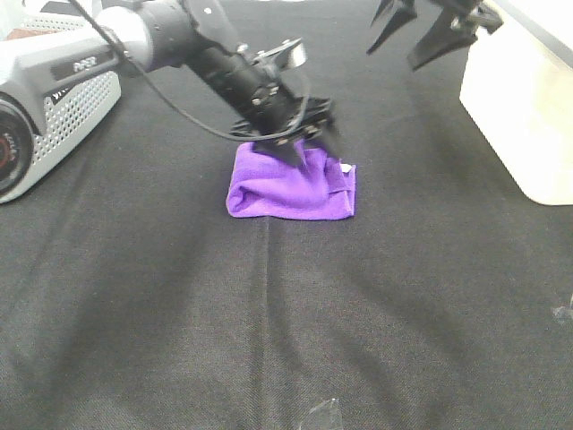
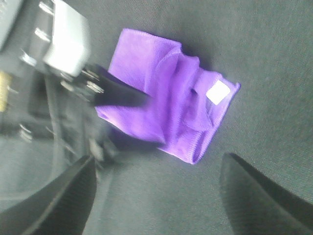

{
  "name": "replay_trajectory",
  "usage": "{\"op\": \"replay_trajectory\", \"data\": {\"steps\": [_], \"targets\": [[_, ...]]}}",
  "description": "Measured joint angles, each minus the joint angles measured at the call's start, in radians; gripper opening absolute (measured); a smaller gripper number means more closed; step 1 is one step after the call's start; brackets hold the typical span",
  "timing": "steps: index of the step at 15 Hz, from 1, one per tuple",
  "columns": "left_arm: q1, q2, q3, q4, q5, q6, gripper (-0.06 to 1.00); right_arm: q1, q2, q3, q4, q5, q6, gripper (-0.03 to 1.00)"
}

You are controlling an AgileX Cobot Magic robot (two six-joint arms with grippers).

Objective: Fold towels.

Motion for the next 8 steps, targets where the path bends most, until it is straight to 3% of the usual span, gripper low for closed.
{"op": "replay_trajectory", "data": {"steps": [4,8], "targets": [[-0.003,0.000,0.000,-0.197,-0.007,0.136,0.71,0.000,-0.058,0.000,0.000,0.001,0.001,0.68],[0.034,-0.012,-0.009,-0.111,-0.003,0.114,0.71,0.000,-0.073,0.000,0.001,0.001,0.001,0.68]]}}
